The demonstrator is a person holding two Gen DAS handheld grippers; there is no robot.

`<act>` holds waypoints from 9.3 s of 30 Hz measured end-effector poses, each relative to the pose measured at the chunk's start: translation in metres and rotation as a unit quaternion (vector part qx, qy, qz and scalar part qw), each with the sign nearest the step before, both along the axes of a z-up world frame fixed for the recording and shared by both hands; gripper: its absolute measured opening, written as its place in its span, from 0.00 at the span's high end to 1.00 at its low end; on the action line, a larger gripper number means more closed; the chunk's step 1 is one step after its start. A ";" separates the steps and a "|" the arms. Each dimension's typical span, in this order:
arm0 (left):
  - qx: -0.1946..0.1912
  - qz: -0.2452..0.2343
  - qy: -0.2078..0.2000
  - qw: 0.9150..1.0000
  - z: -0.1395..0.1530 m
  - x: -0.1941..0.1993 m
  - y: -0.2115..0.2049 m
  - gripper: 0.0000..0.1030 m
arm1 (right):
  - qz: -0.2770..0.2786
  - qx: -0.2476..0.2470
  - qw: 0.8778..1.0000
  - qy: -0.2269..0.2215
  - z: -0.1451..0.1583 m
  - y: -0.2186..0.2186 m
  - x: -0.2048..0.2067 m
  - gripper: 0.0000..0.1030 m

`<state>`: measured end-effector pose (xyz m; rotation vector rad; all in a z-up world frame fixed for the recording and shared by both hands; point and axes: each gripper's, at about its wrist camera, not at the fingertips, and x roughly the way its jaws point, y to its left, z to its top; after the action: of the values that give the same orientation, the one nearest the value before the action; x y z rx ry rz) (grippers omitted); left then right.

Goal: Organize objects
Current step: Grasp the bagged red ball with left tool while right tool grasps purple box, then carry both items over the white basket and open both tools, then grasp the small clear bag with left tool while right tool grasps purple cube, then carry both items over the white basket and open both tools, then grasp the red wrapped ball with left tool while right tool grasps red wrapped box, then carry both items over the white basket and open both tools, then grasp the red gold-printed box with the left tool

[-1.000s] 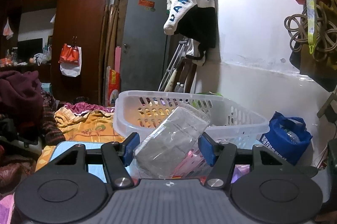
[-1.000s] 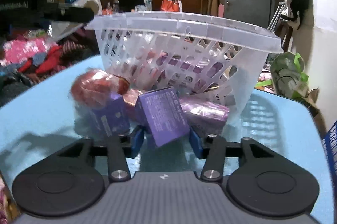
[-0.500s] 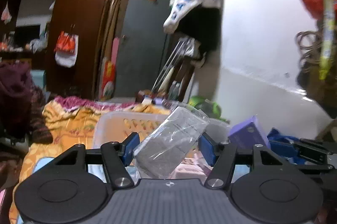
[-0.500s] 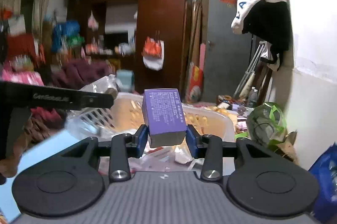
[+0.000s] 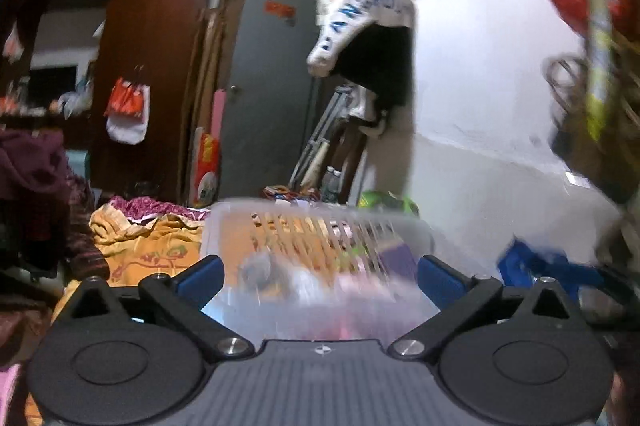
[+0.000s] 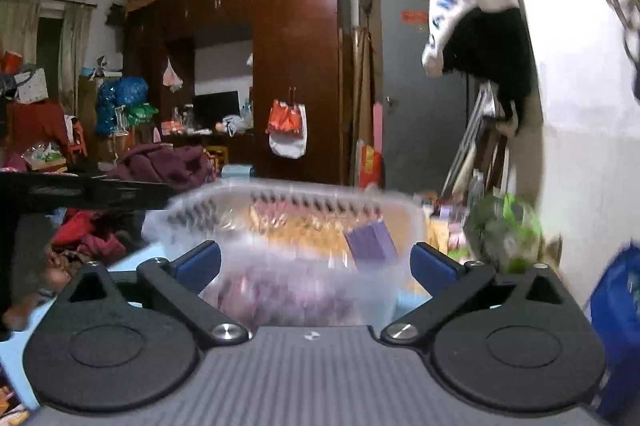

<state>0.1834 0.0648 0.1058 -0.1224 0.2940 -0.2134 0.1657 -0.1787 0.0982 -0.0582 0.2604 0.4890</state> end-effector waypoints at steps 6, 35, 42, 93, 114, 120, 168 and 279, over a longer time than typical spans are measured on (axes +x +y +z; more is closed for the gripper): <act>0.014 -0.032 0.029 0.999 -0.043 -0.031 -0.030 0.01 | -0.050 -0.074 0.992 0.090 -0.057 0.010 0.039 0.00; 0.017 -0.018 0.014 1.000 -0.074 -0.023 -0.033 0.51 | -0.014 -0.074 0.988 0.134 -0.076 0.024 0.068 0.39; -0.001 -0.023 -0.014 1.000 -0.074 -0.034 -0.022 0.51 | -0.003 -0.085 0.991 0.104 -0.070 0.016 0.043 0.45; 0.064 0.012 0.040 0.997 -0.083 -0.079 -0.005 0.09 | 0.048 -0.007 0.995 0.089 -0.077 0.033 -0.005 0.00; 0.033 -0.003 0.055 0.998 -0.119 -0.082 -0.014 0.47 | 0.059 -0.047 0.993 0.088 -0.077 0.045 -0.013 0.47; 0.008 0.003 0.025 1.000 -0.110 -0.087 -0.008 0.47 | 0.029 -0.013 0.995 0.089 -0.074 0.000 -0.009 0.47; 0.027 0.082 0.058 0.995 -0.040 0.004 0.045 0.07 | 0.031 -0.033 0.989 0.141 -0.074 0.063 0.051 0.24; 0.101 0.033 0.164 0.981 -0.096 0.039 -0.028 0.35 | -0.039 -0.037 0.992 0.118 -0.086 -0.008 0.052 0.00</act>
<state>0.2220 0.0371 0.0098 0.0355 0.6372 -0.0952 0.2175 -0.1863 0.0127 -0.0621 0.5101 0.4089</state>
